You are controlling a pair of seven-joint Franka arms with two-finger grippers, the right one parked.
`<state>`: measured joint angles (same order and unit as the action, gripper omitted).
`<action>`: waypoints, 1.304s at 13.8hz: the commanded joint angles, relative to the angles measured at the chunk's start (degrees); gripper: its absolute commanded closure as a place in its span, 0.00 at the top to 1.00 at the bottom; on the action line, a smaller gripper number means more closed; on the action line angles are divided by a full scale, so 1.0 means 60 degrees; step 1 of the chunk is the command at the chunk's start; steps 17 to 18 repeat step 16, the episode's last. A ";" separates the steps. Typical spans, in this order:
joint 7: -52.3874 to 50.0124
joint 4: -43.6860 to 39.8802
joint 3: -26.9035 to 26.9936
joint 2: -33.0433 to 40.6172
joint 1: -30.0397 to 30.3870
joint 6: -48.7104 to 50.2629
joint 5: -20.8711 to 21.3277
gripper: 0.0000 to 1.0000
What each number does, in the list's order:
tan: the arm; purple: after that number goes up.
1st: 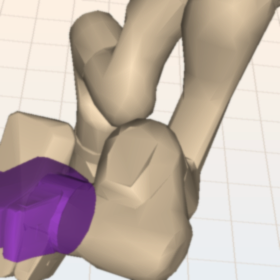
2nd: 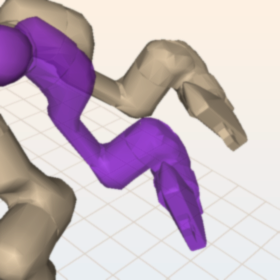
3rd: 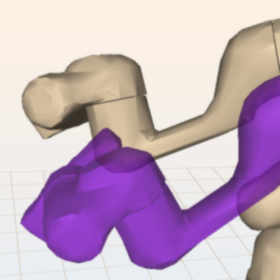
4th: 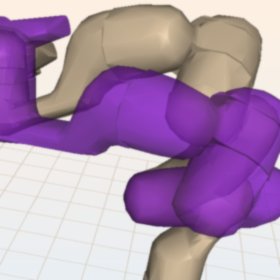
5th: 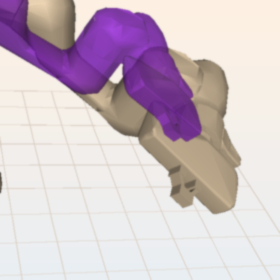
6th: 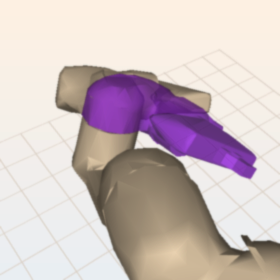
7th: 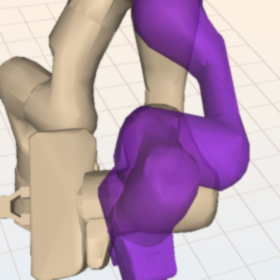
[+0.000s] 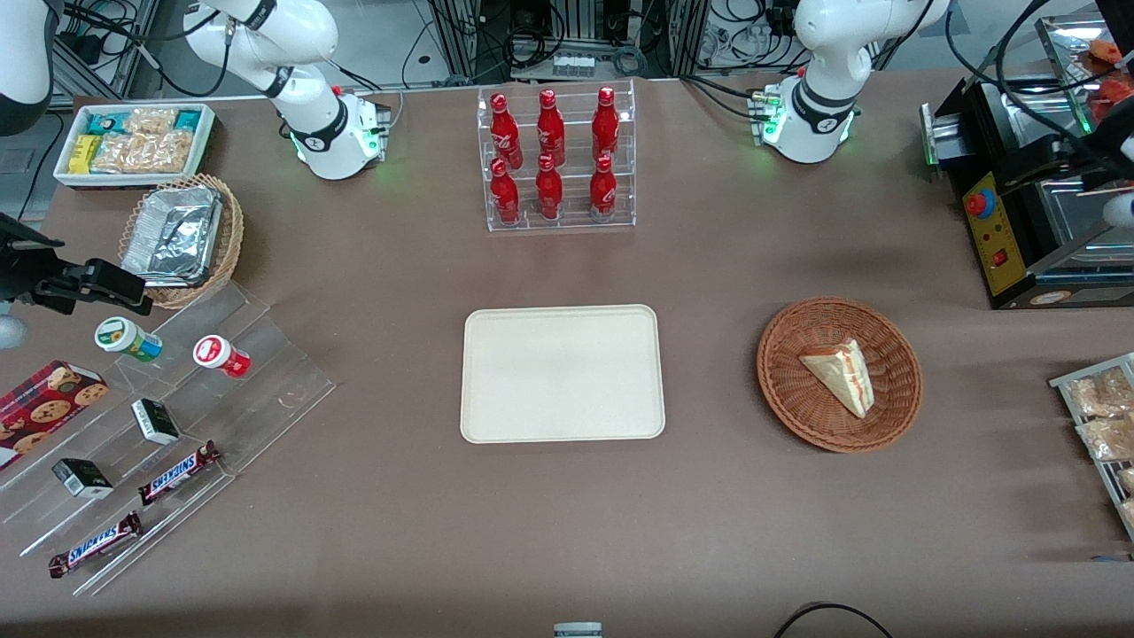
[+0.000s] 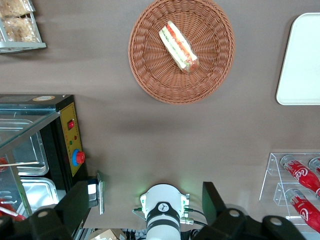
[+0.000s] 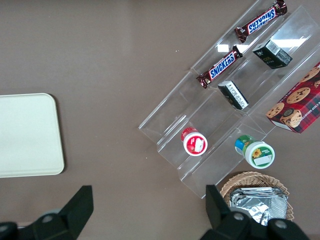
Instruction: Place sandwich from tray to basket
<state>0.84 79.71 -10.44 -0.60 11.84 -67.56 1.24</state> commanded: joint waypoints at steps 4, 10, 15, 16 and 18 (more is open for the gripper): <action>-0.0124 0.0073 0.2194 0.0305 -0.2031 0.0128 -0.0324 1.00; -0.0271 0.0308 0.2194 0.0159 -0.2104 -0.0018 -0.0265 1.00; -0.0317 0.0265 0.2208 -0.0076 -0.2295 -0.0077 -0.0294 1.00; -0.0316 0.0264 0.2223 -0.0076 -0.2295 -0.0077 -0.0295 1.00; -0.0316 0.0264 0.2223 -0.0076 -0.2295 -0.0077 -0.0295 1.00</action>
